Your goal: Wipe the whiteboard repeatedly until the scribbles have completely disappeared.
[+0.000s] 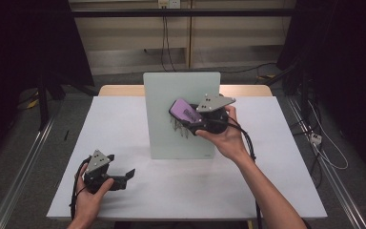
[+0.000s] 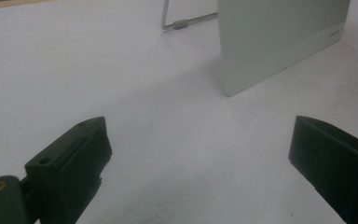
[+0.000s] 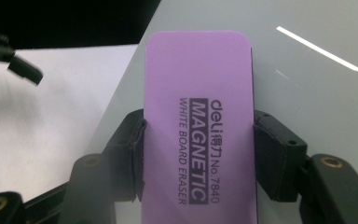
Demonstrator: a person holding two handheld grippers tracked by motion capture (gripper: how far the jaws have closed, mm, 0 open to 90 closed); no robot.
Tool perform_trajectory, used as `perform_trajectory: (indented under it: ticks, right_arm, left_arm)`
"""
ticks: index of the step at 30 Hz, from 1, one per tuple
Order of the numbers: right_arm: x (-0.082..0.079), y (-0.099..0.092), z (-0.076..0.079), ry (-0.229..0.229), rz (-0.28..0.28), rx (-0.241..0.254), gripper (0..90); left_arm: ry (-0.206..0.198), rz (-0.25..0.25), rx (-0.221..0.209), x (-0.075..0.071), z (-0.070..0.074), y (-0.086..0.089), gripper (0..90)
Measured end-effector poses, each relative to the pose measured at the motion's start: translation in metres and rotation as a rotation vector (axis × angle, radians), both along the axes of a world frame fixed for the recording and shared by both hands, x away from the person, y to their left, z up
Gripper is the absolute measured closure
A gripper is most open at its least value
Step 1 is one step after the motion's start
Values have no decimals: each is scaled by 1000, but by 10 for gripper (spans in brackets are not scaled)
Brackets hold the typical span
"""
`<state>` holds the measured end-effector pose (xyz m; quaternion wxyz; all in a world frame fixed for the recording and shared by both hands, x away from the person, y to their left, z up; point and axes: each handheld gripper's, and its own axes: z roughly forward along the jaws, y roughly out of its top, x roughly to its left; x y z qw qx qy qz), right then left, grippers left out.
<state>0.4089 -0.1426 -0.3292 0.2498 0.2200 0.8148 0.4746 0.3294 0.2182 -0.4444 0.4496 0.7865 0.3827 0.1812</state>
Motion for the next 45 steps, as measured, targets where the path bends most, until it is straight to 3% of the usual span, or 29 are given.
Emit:
perform_trajectory:
  ticks: [4, 7, 20, 33, 38, 45]
  right_arm:
    - [6, 1, 13, -21, -12, 18, 421]
    - [6, 3, 13, -25, -15, 15, 422]
    - [-3, 21, -20, 30, 53, -47, 422]
    - [-9, 27, -40, 80, 89, -83, 422]
    - [-8, 22, -36, 79, 83, -86, 421]
    - [-6, 7, -23, 52, 44, -43, 421]
  left_arm:
    - [-3, -1, 3, 0, 0, 1, 50]
    - [1, 2, -2, 0, 0, 1, 50]
    - [-2, -5, 6, 0, 0, 0, 50]
    - [1, 1, 2, -1, 0, 0, 50]
    - [-3, 6, -4, -1, 1, 2, 50]
    - [-6, 0, -2, -1, 0, 1, 50]
